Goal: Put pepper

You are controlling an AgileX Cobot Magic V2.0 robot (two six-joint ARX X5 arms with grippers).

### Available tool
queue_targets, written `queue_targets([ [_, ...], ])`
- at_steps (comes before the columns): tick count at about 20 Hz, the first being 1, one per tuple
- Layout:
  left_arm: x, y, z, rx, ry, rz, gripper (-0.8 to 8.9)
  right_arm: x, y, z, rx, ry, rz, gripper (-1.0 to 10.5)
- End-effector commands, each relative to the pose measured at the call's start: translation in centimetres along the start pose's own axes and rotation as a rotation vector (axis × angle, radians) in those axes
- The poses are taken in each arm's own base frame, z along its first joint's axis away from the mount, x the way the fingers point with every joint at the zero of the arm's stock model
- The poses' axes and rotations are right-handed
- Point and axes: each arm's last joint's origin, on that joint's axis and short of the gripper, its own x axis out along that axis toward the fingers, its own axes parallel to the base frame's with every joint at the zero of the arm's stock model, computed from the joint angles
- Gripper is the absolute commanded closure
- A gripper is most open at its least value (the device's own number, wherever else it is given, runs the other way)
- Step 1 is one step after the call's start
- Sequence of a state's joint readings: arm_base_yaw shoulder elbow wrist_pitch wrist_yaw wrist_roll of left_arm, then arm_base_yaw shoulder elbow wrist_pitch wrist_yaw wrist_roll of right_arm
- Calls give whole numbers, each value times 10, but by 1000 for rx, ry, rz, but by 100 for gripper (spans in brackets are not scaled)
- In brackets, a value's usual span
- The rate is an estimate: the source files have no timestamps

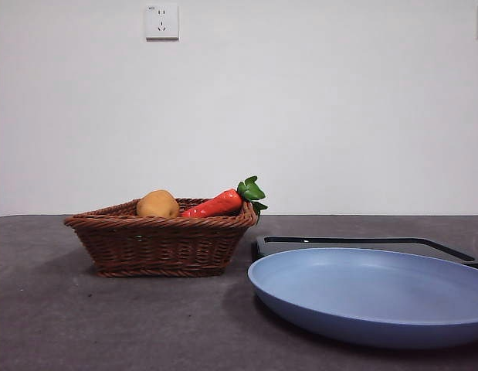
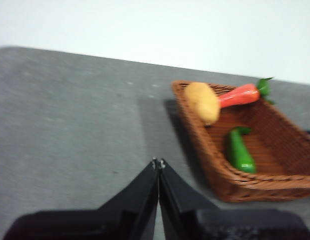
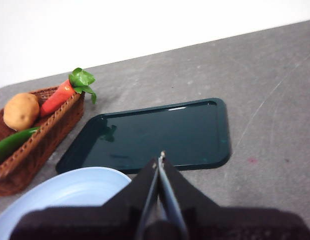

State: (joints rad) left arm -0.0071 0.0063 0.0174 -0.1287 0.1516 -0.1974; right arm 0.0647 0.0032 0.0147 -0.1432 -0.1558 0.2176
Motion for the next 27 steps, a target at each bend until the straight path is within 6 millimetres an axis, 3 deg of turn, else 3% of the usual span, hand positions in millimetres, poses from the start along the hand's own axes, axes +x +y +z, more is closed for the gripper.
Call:
queue_targets([
  [1, 1, 0, -2, -100, 7, -40, 806, 0, 0, 1, 84, -22, 7, 939],
  [7, -3, -6, 8, -181, 8, -144, 807, -5, 5, 18, 221, -79, 31, 941],
  [16, -11, -19, 58, -182, 50, -190, 807, -15, 19, 72, 196, -113, 49, 941],
  [27, 1, -36, 121, -12, 287, -415, 807, -12, 39, 143, 0, 269, 145, 941],
])
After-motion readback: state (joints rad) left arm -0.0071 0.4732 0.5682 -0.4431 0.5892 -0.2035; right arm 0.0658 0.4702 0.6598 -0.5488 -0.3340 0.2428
